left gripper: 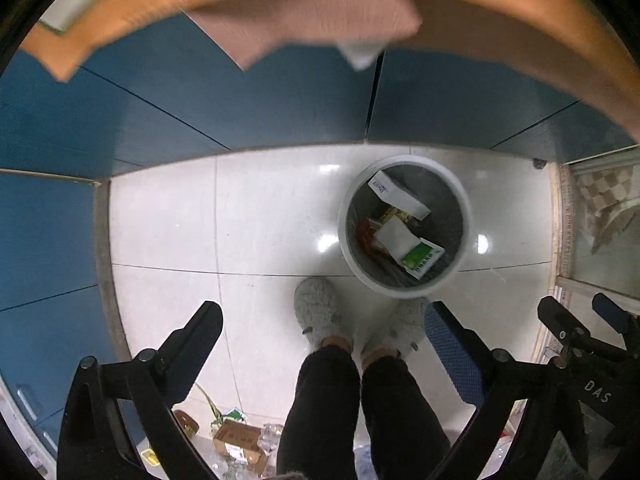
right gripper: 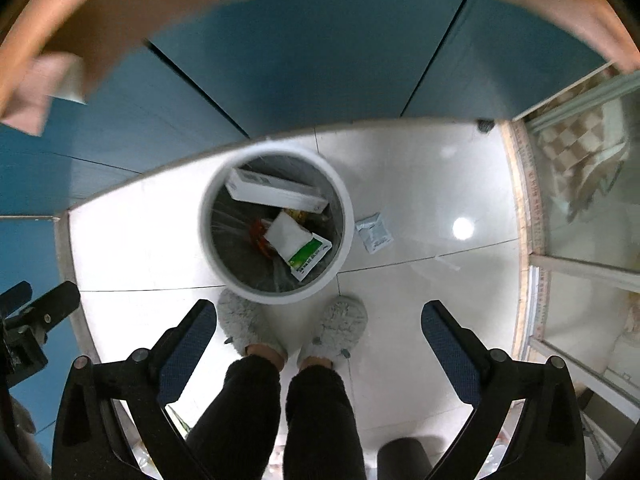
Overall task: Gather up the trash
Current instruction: 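Move both tools back up over the checkered cloth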
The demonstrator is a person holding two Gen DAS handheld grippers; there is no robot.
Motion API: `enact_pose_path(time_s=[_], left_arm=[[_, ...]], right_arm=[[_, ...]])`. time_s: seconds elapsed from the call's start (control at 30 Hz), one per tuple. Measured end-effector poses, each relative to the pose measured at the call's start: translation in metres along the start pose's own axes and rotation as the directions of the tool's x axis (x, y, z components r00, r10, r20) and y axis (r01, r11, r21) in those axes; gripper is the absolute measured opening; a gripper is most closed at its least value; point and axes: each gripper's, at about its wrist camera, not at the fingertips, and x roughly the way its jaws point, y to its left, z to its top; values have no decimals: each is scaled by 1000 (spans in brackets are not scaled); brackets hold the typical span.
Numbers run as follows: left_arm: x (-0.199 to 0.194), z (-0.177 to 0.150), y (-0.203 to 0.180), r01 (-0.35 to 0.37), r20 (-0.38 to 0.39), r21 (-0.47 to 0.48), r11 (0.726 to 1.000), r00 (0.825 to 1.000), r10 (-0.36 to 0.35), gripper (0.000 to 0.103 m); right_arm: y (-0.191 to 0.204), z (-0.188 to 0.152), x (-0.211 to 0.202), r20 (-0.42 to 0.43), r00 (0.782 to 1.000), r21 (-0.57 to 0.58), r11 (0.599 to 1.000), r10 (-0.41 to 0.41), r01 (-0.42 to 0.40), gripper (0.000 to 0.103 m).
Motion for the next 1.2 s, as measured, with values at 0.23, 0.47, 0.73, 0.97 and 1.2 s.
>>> enact_pose_path(time_s=[0.23,0.47,0.73,0.97,1.2], left_arm=[[-102,-25,2,14,59,14,1000,998,-15,103],[-181,-41,8,53,105,-2,999,993,-52,103],[-261,-43,-3,28,249,-1,1000,968,-27,103],[-328,14,11,-80,475,-82,993,873,110,103],[-339,139,72,-85,482,-186,979,860,166,103]], right_arm=[[-7,-18,-143,74,997,-20,1000,-5,6,103],[-6,-39,-261,135,991,-19,1000,21,-19,103],[-4,-49,-329,170,980,-26,994,107,-104,103],[-7,0,-359,244,949,-29,980,197,-196,103],[0,100,-396,340,897,22,951,282,-308,103]])
